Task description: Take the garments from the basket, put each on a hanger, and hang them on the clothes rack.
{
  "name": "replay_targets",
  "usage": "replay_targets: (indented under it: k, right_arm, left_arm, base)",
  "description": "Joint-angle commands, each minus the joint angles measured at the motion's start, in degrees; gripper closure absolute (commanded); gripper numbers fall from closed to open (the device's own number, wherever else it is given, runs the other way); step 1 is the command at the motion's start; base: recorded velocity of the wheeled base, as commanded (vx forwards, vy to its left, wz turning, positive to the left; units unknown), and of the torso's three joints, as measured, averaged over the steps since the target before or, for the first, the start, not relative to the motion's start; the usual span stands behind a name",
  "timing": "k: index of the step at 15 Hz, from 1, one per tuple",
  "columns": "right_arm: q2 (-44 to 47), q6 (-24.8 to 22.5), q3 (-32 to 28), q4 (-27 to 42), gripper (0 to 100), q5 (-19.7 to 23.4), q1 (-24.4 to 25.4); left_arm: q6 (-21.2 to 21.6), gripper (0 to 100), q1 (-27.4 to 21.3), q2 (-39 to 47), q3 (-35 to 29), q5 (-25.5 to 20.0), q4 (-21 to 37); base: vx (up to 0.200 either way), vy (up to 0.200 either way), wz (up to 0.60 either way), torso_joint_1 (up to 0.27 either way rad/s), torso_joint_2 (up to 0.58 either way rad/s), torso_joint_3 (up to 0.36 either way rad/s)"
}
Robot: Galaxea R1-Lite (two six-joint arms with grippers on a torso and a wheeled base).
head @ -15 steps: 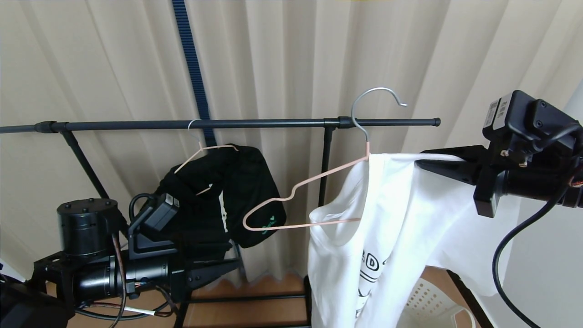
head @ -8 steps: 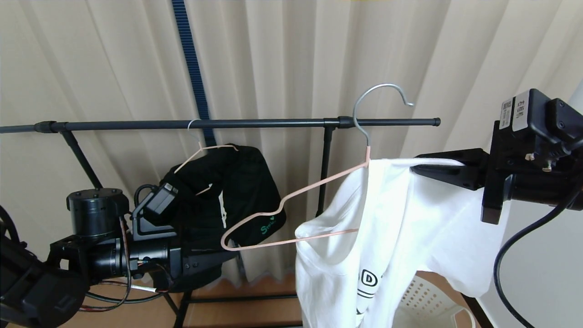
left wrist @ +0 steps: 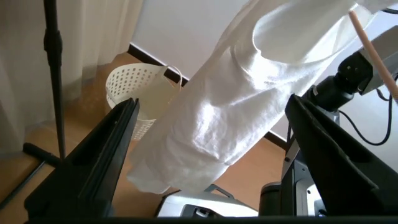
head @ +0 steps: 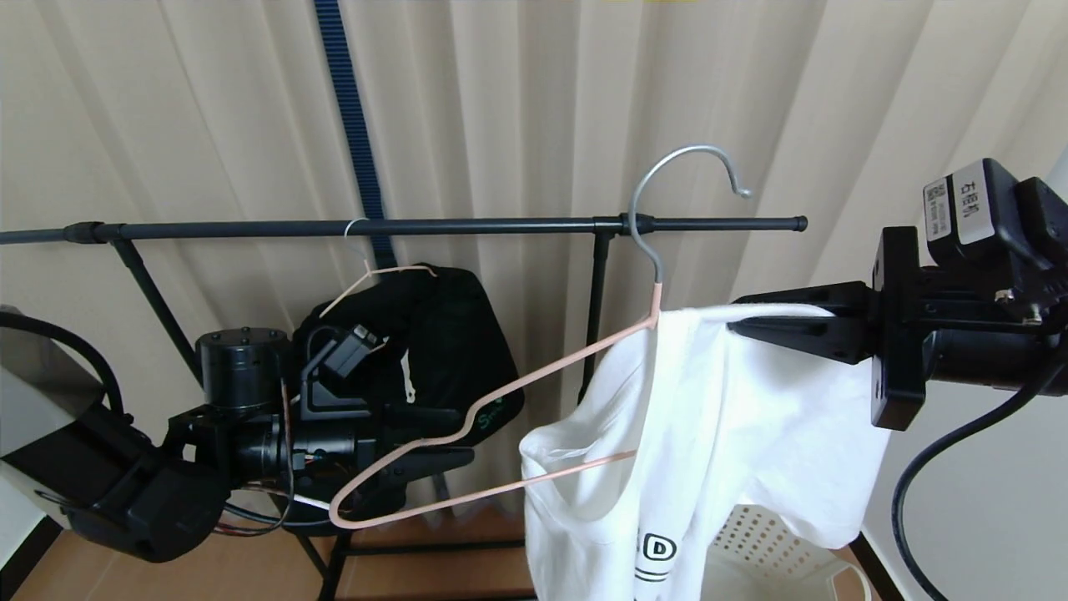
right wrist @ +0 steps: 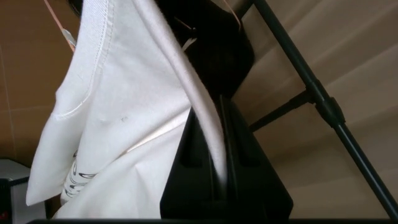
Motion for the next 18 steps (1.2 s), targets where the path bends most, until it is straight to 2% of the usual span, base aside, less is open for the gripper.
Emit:
replay_targets:
  k: [1,9,11,12,13,18]
  right_arm:
    - [0.4,0.0,0.0,0.0,100,-0.1,1.0]
    - [1.1,0.0,0.0,-0.6,100,-0.1,2.7]
    - [0.9,0.0,0.1,-0.6,100,-0.1,2.8]
    - [0.6,0.0,0.2,-0.6,100,-0.1,2.8]
    - [0.5,0.1,0.2,-0.6,100,-0.1,2.8]
    - [-0.9,0.0,1.1,-0.6,100,-0.1,2.6]
  left_arm:
    - [-0.1,0,-2.2,1.5,-1.6,0.0,0.1]
    - [-0.7,0,-8.7,2.3,-3.2,0.2,0.1]
    - [-0.8,0,-9.8,3.0,-3.4,1.2,0.1]
    - [-0.8,0,-10.7,3.8,-3.4,3.9,0.1]
    - [-0.8,100,-11.1,4.3,-3.5,4.8,0.1]
    - [-0.8,100,-10.2,3.6,-3.0,5.0,-0.1]
  base:
    - [0.000,0.000,0.00,0.000,0.00,0.000]
    - [0.000,0.000,0.00,0.000,0.00,0.000]
    - [0.000,0.000,0.00,0.000,0.00,0.000]
    - [0.000,0.000,0.00,0.000,0.00,0.000]
    - [0.000,0.000,0.00,0.000,0.00,0.000]
    - [0.000,0.000,0.00,0.000,0.00,0.000]
